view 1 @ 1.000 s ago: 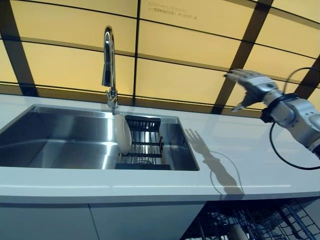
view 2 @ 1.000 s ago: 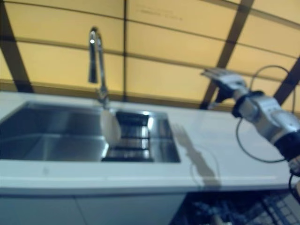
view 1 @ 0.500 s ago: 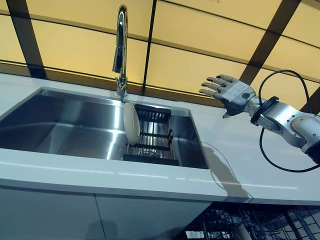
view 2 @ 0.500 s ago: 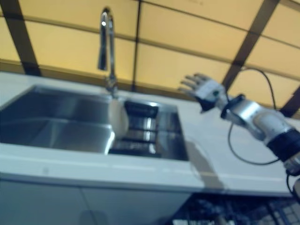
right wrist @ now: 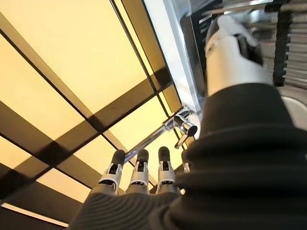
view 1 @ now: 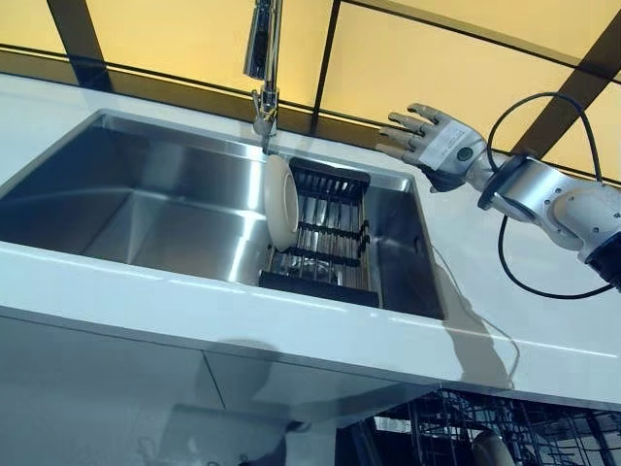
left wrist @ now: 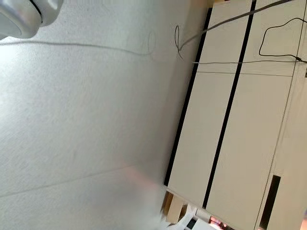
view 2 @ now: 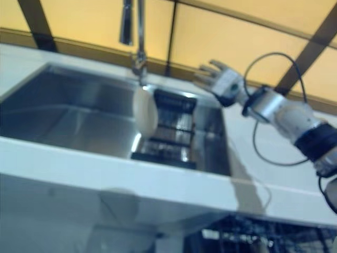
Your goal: Take plates into dishwasher
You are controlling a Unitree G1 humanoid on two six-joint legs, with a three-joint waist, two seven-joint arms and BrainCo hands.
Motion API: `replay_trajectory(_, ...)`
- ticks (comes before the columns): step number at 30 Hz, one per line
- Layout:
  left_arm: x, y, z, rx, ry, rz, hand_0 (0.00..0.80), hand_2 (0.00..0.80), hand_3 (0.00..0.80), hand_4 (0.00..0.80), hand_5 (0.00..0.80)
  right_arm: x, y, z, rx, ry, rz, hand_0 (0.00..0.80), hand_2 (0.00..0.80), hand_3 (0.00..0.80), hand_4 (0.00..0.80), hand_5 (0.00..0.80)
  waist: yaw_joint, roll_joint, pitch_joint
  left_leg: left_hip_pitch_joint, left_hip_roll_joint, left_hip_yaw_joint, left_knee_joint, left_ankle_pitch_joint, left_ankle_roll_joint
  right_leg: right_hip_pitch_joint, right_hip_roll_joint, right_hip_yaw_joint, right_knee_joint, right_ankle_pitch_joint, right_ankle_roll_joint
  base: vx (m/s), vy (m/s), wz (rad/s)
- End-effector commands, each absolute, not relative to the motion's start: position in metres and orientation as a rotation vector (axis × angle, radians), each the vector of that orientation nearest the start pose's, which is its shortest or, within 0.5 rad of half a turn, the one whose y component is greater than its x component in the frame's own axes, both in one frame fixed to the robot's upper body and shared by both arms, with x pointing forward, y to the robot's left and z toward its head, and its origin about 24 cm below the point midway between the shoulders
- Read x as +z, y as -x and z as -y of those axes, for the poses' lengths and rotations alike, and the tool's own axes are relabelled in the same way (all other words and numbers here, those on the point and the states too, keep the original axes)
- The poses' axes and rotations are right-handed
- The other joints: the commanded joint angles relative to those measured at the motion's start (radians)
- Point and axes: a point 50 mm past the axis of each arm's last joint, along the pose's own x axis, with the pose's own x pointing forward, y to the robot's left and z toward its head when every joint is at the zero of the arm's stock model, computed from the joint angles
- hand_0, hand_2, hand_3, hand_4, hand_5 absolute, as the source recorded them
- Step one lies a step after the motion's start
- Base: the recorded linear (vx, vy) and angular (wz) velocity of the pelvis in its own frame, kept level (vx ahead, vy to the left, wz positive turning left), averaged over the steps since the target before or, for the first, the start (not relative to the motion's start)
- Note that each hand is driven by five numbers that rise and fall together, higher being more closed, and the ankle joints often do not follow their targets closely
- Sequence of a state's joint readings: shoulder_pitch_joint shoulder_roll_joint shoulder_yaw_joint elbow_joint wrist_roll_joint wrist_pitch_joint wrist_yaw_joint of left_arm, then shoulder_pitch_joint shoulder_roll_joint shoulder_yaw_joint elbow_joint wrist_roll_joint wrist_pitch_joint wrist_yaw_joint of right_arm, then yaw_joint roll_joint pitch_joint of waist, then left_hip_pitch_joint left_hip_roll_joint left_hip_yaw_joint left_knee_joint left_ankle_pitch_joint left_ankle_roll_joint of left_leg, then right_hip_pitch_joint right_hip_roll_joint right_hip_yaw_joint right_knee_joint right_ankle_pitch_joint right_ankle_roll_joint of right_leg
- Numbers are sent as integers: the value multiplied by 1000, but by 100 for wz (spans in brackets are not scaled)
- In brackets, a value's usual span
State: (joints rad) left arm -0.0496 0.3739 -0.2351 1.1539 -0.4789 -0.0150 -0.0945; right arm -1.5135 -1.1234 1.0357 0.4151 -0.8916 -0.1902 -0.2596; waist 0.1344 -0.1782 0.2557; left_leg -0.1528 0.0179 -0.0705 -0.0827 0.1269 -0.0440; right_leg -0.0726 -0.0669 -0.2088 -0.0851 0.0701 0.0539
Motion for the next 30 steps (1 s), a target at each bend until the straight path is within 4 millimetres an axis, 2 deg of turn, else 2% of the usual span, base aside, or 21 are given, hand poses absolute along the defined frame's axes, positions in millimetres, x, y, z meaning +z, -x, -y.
replay_trajectory(1,-135,-138,-267,180,2,-1025,0,0,0,0,0,400,-336,175,-362,2315,998,0,0,0,0,0,19,-24,17,18,-9,2,-5,-65,17,-12,-32,-11,-2,42,78,26,6,3)
replay_trajectory(14,-134,-138,-267,174,2,-1028,0,0,0,0,0,420,-335,168,-443,2260,1004,0,0,0,0,0,42,-21,40,-11,-17,-16,-5,-56,14,-29,-39,-31,-2,41,79,14,13,8)
replay_trajectory(30,-133,-140,-268,203,23,-1019,0,0,0,0,0,428,-323,140,-409,2203,1122,0,0,0,0,0,51,-44,44,-9,-18,-20,-5,-63,18,-23,-42,-43,-2,37,83,25,11,2)
